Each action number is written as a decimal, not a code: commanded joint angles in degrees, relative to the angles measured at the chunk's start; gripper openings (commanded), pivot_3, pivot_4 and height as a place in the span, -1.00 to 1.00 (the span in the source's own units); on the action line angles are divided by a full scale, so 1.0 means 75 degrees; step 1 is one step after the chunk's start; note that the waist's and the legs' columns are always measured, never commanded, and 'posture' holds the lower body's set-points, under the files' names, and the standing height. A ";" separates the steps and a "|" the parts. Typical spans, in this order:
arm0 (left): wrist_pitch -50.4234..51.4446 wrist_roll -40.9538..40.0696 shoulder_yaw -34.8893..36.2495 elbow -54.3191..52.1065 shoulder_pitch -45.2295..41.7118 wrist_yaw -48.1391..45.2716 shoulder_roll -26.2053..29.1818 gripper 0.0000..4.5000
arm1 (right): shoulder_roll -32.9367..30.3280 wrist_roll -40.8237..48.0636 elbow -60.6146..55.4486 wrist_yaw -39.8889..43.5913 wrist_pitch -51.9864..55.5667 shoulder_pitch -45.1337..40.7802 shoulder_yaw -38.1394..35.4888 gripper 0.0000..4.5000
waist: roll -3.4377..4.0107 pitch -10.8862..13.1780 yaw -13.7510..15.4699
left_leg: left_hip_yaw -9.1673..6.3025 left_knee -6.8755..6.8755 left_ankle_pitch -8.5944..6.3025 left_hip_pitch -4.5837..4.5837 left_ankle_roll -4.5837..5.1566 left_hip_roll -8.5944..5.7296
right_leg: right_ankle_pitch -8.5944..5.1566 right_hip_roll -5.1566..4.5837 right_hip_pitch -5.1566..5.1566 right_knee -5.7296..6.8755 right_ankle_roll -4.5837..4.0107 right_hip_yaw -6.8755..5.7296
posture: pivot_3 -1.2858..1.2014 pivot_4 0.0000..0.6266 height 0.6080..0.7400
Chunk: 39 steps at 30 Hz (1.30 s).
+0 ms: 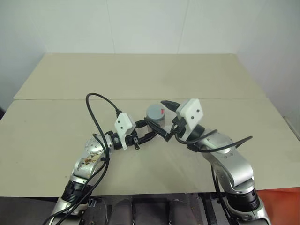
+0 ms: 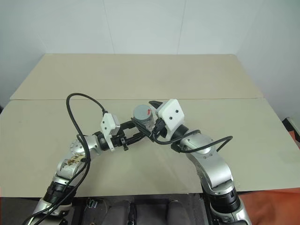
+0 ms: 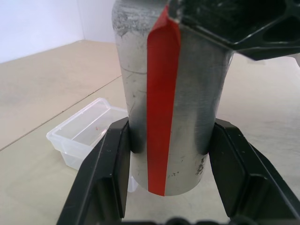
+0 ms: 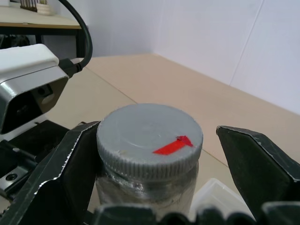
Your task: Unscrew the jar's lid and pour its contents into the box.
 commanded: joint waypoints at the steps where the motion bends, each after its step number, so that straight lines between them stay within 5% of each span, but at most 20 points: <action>1: -0.0049 -0.0064 0.0001 -0.0351 0.0003 -0.0005 -0.0034 -0.06 | 0.0111 -0.0081 -0.0053 -0.0127 -0.0200 -0.0267 -0.0085 0.97 | 0.0000 0.0000 -0.0009 | 0.0000 0.0000 0.0000 0.0000 0.0000 0.0000 | 0.0000 0.0000 0.0000 0.0000 0.0000 0.0000 | 0.03 -0.52 1.00; 26: -0.0386 -0.0069 0.0155 0.0359 -0.0092 -0.0215 -0.0120 -0.06 | -0.0279 0.0662 -0.0655 0.0142 0.0009 0.0204 -0.0751 0.97 | 0.0000 0.0000 -0.0021 | -0.0001 0.0000 0.0000 -0.0001 0.0000 0.0001 | 0.0000 0.0000 0.0000 -0.0001 0.0000 -0.0001 | 0.03 -0.52 1.00; 39: -0.0470 -0.0044 0.0119 0.0224 -0.0043 -0.0155 -0.0228 -0.06 | -0.0233 0.0815 -0.0624 0.0201 0.0059 0.0195 -0.0320 0.97 | 0.0000 0.0000 -0.0026 | -0.0001 0.0000 0.0000 0.0000 0.0000 0.0001 | 0.0000 0.0000 0.0000 0.0000 0.0000 -0.0001 | 0.03 -0.52 1.00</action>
